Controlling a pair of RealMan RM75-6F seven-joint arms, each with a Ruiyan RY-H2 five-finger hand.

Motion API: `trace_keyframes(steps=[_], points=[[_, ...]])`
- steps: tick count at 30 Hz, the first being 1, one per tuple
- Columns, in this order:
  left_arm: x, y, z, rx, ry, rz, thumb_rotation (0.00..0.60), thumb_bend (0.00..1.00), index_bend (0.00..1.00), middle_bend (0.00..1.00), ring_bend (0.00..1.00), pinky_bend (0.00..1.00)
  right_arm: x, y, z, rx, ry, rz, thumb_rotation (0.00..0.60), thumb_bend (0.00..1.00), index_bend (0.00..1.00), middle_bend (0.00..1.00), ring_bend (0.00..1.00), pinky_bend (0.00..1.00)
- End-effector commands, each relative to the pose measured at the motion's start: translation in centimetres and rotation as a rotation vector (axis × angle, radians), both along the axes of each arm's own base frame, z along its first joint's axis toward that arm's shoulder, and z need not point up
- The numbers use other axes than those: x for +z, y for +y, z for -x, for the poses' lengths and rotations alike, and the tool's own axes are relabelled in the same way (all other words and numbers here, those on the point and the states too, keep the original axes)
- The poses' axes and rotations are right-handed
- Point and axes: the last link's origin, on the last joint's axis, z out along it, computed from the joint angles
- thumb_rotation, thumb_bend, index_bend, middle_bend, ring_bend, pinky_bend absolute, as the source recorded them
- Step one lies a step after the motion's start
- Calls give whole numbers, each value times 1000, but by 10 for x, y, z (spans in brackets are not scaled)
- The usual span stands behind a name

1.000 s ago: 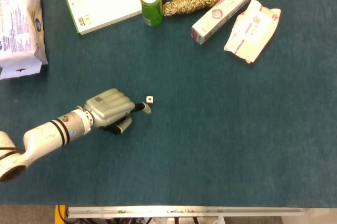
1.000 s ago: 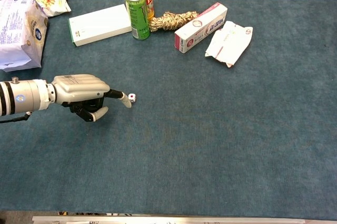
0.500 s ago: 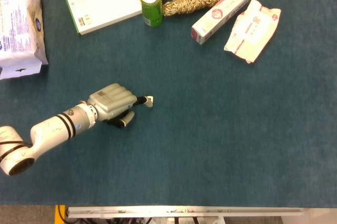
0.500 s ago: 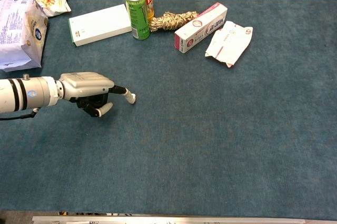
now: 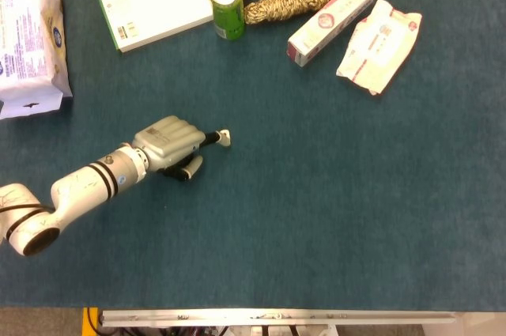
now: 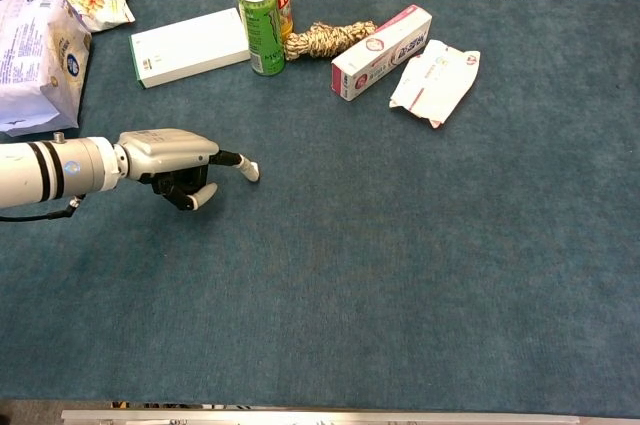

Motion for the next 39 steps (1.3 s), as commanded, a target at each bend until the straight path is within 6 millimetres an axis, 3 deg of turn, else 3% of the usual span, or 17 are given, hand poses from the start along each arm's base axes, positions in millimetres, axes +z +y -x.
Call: trace_keyframes(steps=[1, 11, 17, 24, 39], points=[[1, 6, -2, 11, -6, -25, 600, 674, 153, 1000, 1000, 1000, 0, 0, 2, -5, -1, 0, 600, 524, 279, 395, 339, 393], [13, 18, -6, 38, -23, -90, 600, 674, 151, 1000, 1000, 1000, 1, 0, 5, -12, -5, 4, 600, 524, 278, 395, 339, 393], [20, 7, -13, 27, -38, -71, 600, 674, 148, 1000, 1000, 1000, 0, -1, 7, -14, -4, -3, 600, 524, 278, 395, 339, 393], [5, -7, -14, -11, -4, -17, 600, 674, 148, 1000, 1000, 1000, 0, 0, 8, -19, -5, 0, 600, 524, 278, 395, 339, 393], [-11, 3, -6, 20, 35, -42, 600, 674, 148, 1000, 1000, 1000, 6, 6, 13, -37, -11, 20, 600, 524, 265, 395, 339, 393]])
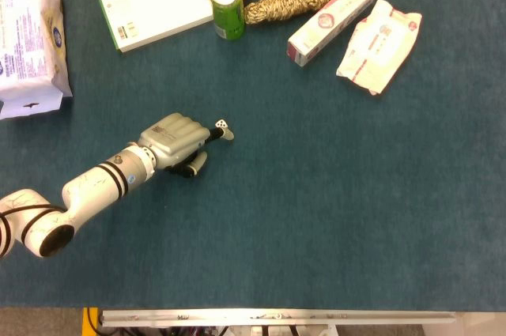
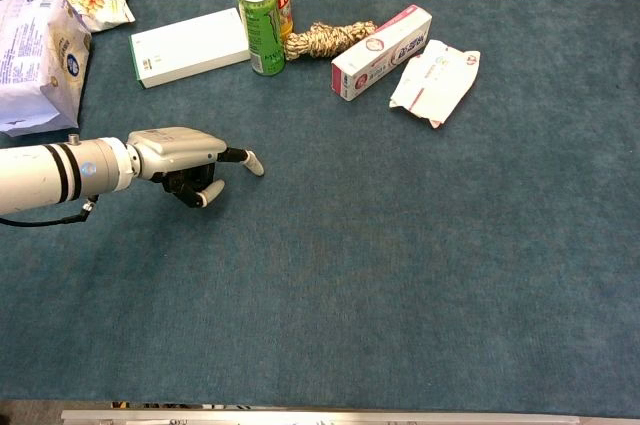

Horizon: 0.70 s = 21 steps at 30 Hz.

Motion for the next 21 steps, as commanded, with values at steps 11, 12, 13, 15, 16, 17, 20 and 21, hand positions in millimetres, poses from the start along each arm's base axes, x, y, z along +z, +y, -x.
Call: trace_keyframes(steps=[11, 12, 13, 15, 16, 17, 20, 21], points=[[7, 9, 3, 22, 12, -37, 600, 674, 148, 1000, 1000, 1000, 0, -1, 3, -6, -3, 4, 600, 524, 265, 395, 339, 394], [8, 10, 3, 22, 12, -41, 600, 674, 148, 1000, 1000, 1000, 0, -1, 3, -6, -3, 4, 600, 524, 265, 395, 339, 394], [10, 11, 3, 22, 11, -45, 600, 674, 148, 1000, 1000, 1000, 0, -1, 3, -6, -2, 4, 600, 524, 265, 395, 339, 393], [13, 13, 3, 24, 11, -53, 600, 674, 148, 1000, 1000, 1000, 0, -1, 4, -7, -1, 4, 600, 524, 265, 395, 339, 393], [14, 14, 4, 25, 13, -56, 600, 674, 148, 1000, 1000, 1000, 0, -1, 4, -7, -2, 3, 600, 524, 265, 395, 339, 393], [16, 15, 4, 26, 16, -60, 600, 674, 148, 1000, 1000, 1000, 0, -1, 4, -7, -2, 3, 600, 524, 265, 395, 339, 393], [19, 17, 6, 32, 25, -67, 600, 674, 148, 1000, 1000, 1000, -1, -2, 4, -8, -3, 2, 600, 524, 265, 395, 339, 393], [20, 17, 7, 32, 27, -69, 600, 674, 148, 1000, 1000, 1000, -1, -2, 4, -7, -3, 1, 600, 524, 265, 395, 339, 393]])
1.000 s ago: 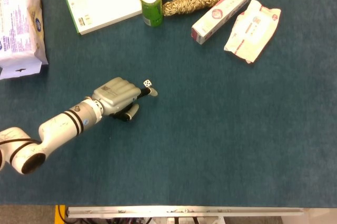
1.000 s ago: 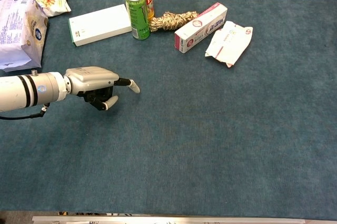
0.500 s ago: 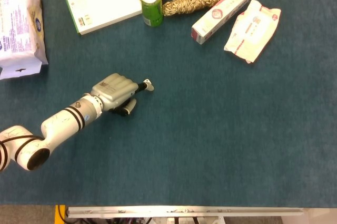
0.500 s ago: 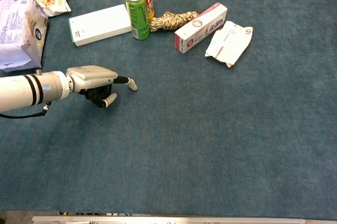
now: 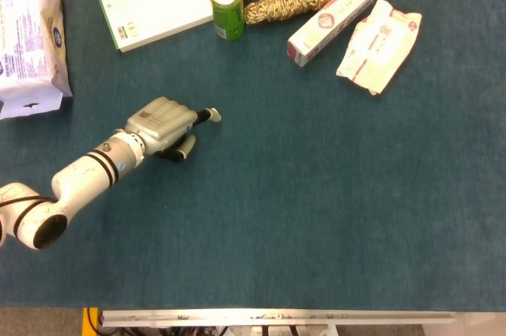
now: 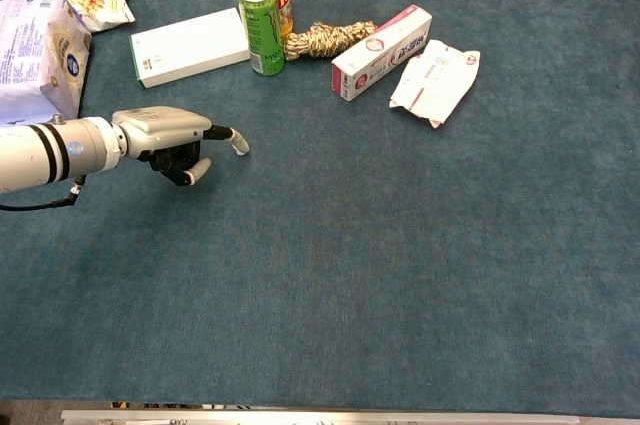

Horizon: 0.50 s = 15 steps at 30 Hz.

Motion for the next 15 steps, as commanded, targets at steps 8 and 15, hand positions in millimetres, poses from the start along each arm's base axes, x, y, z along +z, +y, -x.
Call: trace_keyframes(steps=[8, 15], points=[[20, -9, -2, -16, -45, -55, 600, 674, 143, 998, 1000, 1000, -1, -1, -1, 7, -2, -2, 600, 524, 265, 395, 339, 394], [60, -22, 22, 25, -136, -268, 600, 636, 42, 738, 736, 880, 0, -5, -1, 1, -2, -14, 600, 522, 265, 395, 339, 393]])
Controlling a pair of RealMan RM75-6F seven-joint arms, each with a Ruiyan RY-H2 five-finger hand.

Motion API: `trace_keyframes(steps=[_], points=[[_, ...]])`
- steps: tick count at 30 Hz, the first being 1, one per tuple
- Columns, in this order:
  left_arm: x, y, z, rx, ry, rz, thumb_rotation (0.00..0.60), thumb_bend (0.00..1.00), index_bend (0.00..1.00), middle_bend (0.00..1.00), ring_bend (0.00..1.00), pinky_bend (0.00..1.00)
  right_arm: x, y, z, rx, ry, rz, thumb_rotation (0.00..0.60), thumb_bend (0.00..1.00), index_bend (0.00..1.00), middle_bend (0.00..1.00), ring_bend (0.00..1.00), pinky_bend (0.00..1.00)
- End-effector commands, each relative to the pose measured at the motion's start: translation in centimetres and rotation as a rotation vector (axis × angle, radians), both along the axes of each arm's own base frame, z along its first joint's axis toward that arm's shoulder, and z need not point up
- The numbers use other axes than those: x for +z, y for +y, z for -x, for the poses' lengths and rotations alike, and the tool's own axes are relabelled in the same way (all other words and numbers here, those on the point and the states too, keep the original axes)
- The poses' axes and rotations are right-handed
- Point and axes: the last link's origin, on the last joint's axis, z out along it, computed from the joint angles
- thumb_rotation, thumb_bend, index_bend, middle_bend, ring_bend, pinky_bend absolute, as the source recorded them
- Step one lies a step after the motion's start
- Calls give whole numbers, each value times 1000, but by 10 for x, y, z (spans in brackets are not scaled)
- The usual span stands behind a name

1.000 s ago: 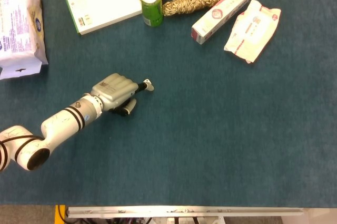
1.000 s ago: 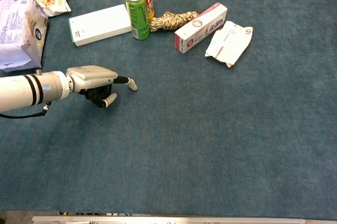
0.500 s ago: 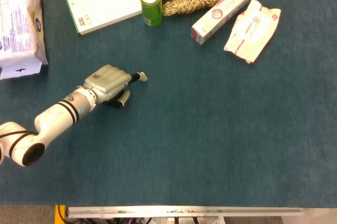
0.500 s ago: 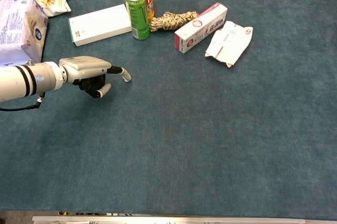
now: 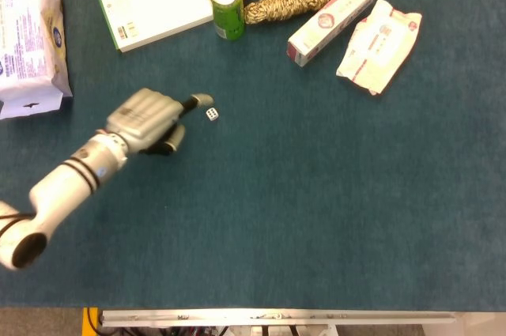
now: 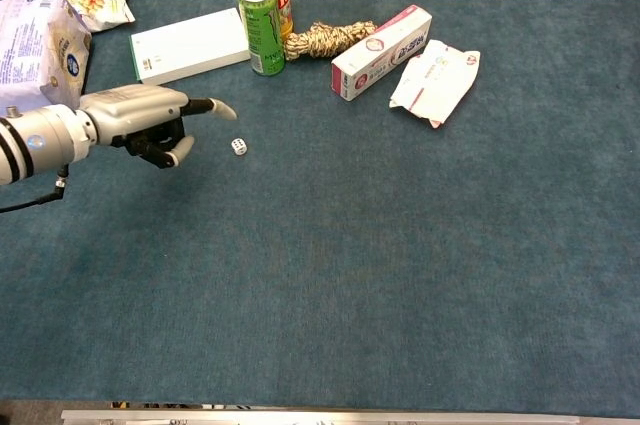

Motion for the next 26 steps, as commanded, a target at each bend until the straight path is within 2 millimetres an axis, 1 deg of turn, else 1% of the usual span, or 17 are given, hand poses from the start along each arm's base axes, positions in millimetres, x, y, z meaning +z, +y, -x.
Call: trace_keyframes(steps=[1, 3, 4, 5, 6, 8, 11, 14, 16, 20, 26], points=[[32, -12, 24, 47, -47, -157, 600, 598, 29, 693, 684, 847, 0, -2, 0, -1, 0, -8, 600, 513, 265, 395, 339, 393], [48, -18, 38, 76, -54, -236, 600, 453, 20, 584, 562, 757, -1, -3, 1, -10, 2, -24, 600, 474, 265, 395, 334, 393], [55, -20, 44, 89, -60, -273, 600, 402, 20, 544, 518, 716, -1, -4, 1, -13, 4, -32, 600, 442, 265, 395, 327, 393], [64, -24, 52, 106, -66, -321, 600, 365, 21, 505, 474, 671, -3, -5, 1, -15, 6, -44, 600, 420, 265, 394, 320, 393], [71, -28, 58, 115, -71, -359, 600, 351, 23, 476, 446, 638, -4, -6, 0, -16, 7, -54, 600, 400, 265, 391, 313, 394], [84, -38, 70, 130, -86, -449, 600, 339, 29, 423, 393, 568, -7, -8, -1, -18, 11, -73, 600, 383, 265, 383, 307, 394], [100, -52, 86, 162, -100, -564, 600, 335, 49, 384, 350, 493, -11, -10, -2, -18, 20, -90, 600, 383, 265, 380, 306, 394], [112, -65, 101, 194, -69, -627, 600, 333, 69, 364, 326, 435, -13, -13, -4, -8, 24, -91, 600, 383, 264, 380, 306, 394], [118, -74, 107, 212, -37, -656, 600, 333, 71, 360, 324, 417, -16, -13, -5, -1, 21, -90, 600, 385, 265, 380, 306, 394], [127, -93, 114, 245, 14, -693, 600, 333, 78, 359, 324, 409, -21, -12, -5, 6, 10, -113, 600, 385, 265, 380, 306, 393], [131, -114, 110, 249, 35, -735, 600, 333, 79, 360, 324, 402, -29, -12, -9, 39, -9, -161, 600, 385, 265, 380, 305, 393]])
